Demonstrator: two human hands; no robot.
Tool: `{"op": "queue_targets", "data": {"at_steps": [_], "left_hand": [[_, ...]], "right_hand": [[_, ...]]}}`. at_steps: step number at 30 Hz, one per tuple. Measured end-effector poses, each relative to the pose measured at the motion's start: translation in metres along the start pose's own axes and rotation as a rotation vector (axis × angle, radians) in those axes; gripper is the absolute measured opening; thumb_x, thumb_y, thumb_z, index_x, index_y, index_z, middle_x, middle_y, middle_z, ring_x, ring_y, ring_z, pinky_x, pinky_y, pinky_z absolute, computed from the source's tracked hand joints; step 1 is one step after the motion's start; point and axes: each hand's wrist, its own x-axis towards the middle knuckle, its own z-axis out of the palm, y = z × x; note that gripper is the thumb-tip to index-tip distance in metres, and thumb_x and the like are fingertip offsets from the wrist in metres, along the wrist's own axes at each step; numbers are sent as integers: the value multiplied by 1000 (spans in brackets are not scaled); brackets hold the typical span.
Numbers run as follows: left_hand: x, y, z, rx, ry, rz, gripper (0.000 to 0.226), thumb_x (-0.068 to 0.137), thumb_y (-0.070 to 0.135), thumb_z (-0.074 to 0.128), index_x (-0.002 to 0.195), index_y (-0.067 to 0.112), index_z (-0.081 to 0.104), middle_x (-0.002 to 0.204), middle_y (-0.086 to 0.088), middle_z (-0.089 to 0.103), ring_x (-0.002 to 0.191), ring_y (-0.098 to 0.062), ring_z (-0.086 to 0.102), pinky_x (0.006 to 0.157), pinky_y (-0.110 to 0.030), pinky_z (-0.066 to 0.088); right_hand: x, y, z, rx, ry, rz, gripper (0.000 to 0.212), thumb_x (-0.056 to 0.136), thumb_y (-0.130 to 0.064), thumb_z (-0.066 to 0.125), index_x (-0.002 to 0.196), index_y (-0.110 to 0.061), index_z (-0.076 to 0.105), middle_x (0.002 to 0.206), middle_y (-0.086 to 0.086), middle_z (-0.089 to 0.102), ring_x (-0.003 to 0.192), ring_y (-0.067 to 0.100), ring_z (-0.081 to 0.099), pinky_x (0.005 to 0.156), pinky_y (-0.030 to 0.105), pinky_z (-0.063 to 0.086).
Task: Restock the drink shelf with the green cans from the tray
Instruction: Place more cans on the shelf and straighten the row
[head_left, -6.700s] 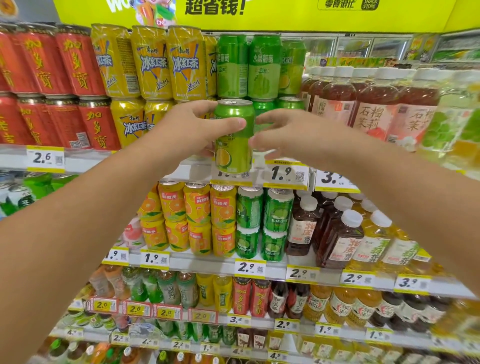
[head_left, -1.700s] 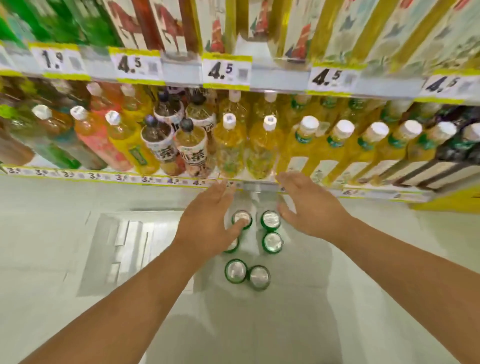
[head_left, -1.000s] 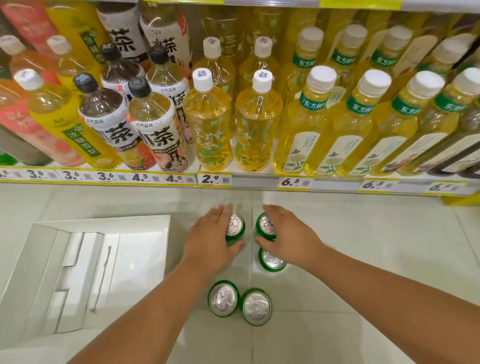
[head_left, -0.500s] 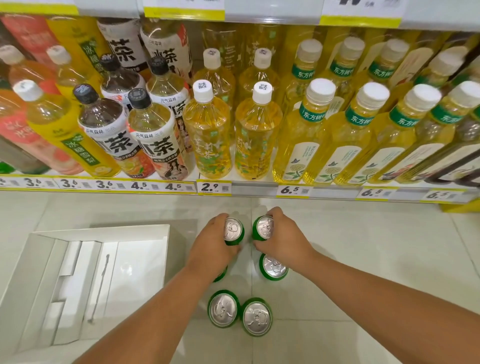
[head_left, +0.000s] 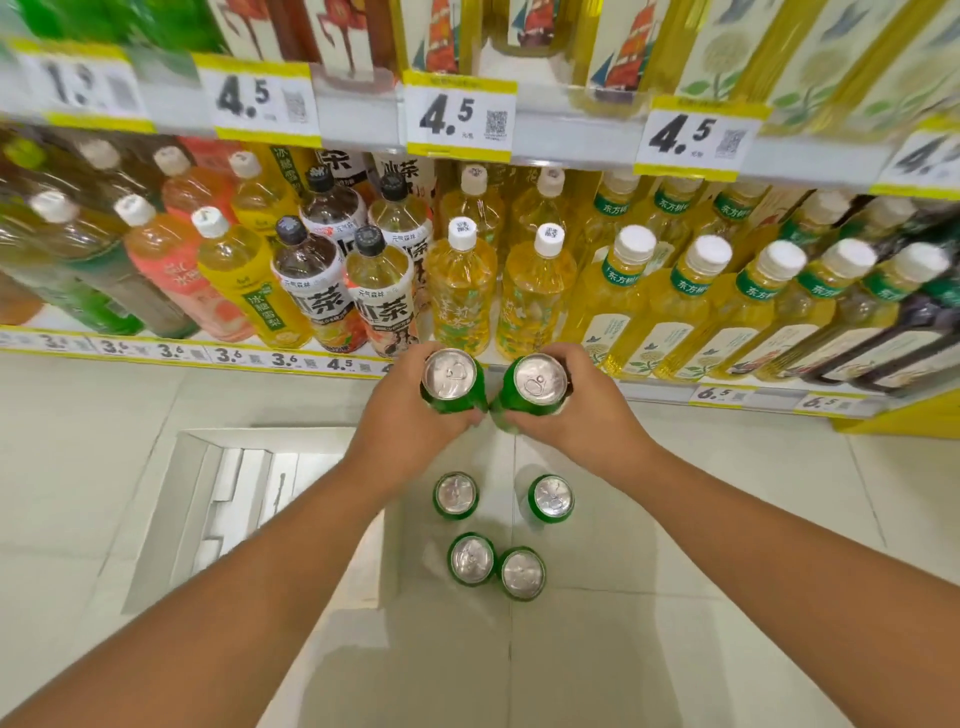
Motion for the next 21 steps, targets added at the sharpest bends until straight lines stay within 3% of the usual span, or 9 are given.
{"op": "queue_targets", "data": {"at_steps": [4, 9, 12, 14, 16, 18, 21], "left_hand": [[-34, 64, -64, -57, 8, 2, 69, 63, 25, 94, 117, 40, 54, 107, 26, 63, 99, 11, 58, 83, -10, 46], [-66, 169, -157, -62, 47, 7, 77, 59, 34, 95, 126, 37, 57, 116, 20, 66, 108, 1, 61, 92, -23, 50], [-79, 241, -217, -65, 78, 20, 74, 59, 30, 95, 120, 42, 55, 109, 27, 64, 100, 13, 58, 82, -10, 47], [-84, 288, -257, -53, 104, 34, 70, 59, 31, 95, 117, 41, 55, 105, 27, 64, 96, 15, 58, 77, -7, 45], [-89, 333, -295, -39, 134, 46, 72, 56, 41, 93, 118, 38, 58, 107, 22, 67, 101, 6, 62, 85, -19, 51], [-95, 379, -333, -41, 169, 54, 72, 54, 46, 90, 119, 40, 59, 108, 21, 69, 103, -1, 64, 90, -30, 53], [-104, 445, -386, -43, 213, 72, 66, 59, 36, 93, 115, 41, 59, 103, 23, 68, 95, 9, 63, 81, -14, 50]], "right_hand": [[-28, -78, -35, 77, -24, -28, 65, 67, -25, 93, 117, -35, 52, 104, -23, 63, 91, -17, 58, 75, 4, 44], [-59, -201, -91, 98, -31, -118, 62, 69, -23, 92, 120, -32, 59, 107, -21, 66, 95, -16, 58, 81, 4, 43], [-72, -282, -131, 91, -28, -166, 60, 70, -22, 92, 118, -36, 57, 102, -24, 63, 89, -22, 57, 77, 0, 41], [-80, -335, -157, 92, -15, -204, 62, 70, -23, 92, 123, -32, 59, 104, -17, 65, 93, -15, 61, 80, 3, 43], [-85, -388, -185, 96, -22, -236, 65, 69, -29, 91, 124, -35, 58, 111, -17, 66, 102, -4, 63, 87, 11, 48], [-88, -442, -215, 98, -59, -237, 61, 69, -33, 91, 118, -44, 57, 112, -21, 66, 103, -5, 62, 86, 12, 49], [-90, -518, -256, 112, -83, -266, 55, 68, -34, 91, 110, -49, 59, 108, -23, 68, 99, -10, 63, 81, 10, 48]]}}
